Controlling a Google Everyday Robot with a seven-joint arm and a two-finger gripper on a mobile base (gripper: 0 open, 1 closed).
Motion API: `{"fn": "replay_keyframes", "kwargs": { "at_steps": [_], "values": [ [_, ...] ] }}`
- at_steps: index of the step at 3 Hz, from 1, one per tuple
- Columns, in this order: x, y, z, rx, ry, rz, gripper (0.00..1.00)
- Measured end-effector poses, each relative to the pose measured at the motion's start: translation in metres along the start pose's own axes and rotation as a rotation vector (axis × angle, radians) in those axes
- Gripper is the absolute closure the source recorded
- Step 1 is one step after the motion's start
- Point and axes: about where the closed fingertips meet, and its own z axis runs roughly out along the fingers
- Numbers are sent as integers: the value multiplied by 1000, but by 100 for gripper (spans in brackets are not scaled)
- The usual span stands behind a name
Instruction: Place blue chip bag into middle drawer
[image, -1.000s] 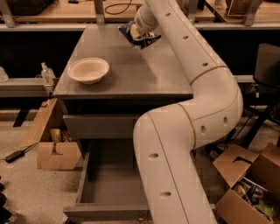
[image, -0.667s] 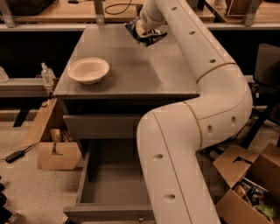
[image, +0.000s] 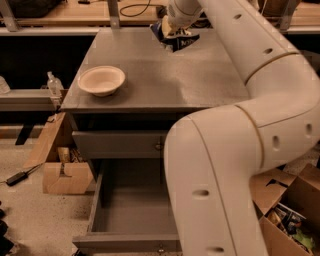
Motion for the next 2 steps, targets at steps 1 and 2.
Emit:
{"fn": "replay_keyframes", "kwargs": {
  "at_steps": [1, 2],
  "values": [
    [28, 19, -71, -58, 41, 98, 100],
    [47, 18, -141, -98, -48, 237, 100]
  ]
}}
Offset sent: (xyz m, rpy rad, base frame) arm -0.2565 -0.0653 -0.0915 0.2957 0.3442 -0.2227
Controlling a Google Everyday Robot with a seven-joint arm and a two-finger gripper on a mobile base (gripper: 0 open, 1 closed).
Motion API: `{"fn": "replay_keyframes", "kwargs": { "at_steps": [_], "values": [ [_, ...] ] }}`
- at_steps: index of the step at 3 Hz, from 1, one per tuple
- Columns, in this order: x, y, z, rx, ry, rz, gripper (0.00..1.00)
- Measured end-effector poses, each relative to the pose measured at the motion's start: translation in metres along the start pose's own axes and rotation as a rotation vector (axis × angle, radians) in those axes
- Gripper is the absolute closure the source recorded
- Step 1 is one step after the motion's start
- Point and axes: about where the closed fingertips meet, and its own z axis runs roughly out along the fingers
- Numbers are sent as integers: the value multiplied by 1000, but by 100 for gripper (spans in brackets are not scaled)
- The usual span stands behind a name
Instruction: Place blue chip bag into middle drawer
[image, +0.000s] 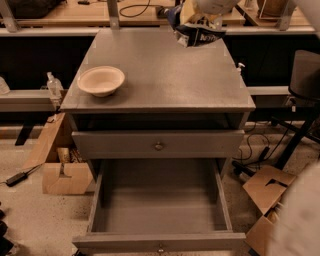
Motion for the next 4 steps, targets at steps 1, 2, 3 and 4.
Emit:
{"fn": "replay_keyframes", "kwargs": {
  "at_steps": [1, 2, 3, 4],
  "values": [
    [29, 13, -66, -82, -98, 80, 100],
    [98, -2, -57, -75, 9, 110, 100],
    [126, -5, -50, -72, 81, 116, 100],
    [126, -5, -50, -72, 81, 116, 100]
  ]
}}
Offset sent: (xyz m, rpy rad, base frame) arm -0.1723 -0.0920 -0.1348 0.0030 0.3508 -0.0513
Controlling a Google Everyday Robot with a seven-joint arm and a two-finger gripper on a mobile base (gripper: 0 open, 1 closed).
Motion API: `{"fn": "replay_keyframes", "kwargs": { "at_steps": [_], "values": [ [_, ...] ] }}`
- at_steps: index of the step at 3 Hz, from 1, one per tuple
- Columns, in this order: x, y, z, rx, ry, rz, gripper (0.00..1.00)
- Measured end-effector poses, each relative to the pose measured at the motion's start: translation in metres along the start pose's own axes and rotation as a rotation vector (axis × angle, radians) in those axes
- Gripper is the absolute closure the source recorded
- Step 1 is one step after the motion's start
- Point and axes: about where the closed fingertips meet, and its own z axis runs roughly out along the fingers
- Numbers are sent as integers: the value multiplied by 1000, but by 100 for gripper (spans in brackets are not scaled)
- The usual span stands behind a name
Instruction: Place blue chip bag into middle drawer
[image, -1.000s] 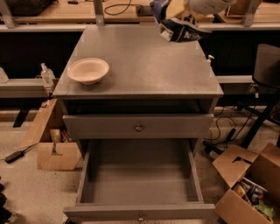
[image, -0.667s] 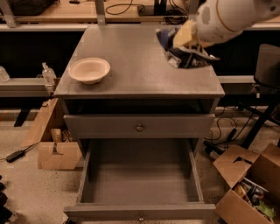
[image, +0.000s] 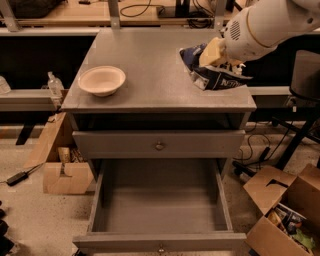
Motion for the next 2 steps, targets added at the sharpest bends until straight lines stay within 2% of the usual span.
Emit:
{"fn": "replay_keyframes", "kwargs": {
  "at_steps": [1, 2],
  "values": [
    [22, -7, 9, -25, 5, 33, 100],
    [102, -8, 37, -152, -42, 97, 100]
  ]
}}
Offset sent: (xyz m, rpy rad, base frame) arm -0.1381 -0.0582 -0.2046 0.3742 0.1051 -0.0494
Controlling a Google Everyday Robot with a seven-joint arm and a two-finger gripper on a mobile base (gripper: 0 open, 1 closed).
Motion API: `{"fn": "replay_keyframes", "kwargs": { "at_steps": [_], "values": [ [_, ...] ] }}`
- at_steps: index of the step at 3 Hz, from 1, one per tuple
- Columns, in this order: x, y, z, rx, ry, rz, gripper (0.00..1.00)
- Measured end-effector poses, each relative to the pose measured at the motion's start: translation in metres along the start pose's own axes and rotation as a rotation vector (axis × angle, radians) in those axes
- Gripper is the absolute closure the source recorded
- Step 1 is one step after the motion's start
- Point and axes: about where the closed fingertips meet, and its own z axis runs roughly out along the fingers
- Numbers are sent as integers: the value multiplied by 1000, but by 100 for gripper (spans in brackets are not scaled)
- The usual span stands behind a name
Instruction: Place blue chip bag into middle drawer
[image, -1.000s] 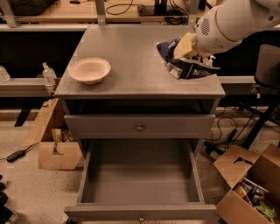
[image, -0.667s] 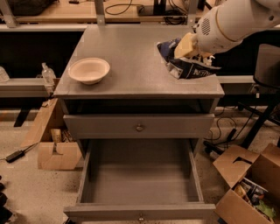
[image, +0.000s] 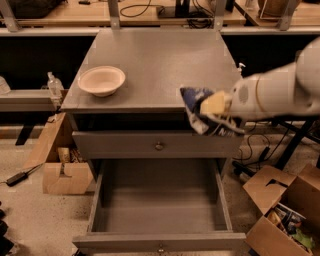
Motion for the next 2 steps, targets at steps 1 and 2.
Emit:
{"fn": "replay_keyframes", "kwargs": {
  "at_steps": [1, 2],
  "values": [
    [88, -38, 34, -94, 34, 124, 100],
    [144, -87, 63, -134, 54, 248, 100]
  ]
}}
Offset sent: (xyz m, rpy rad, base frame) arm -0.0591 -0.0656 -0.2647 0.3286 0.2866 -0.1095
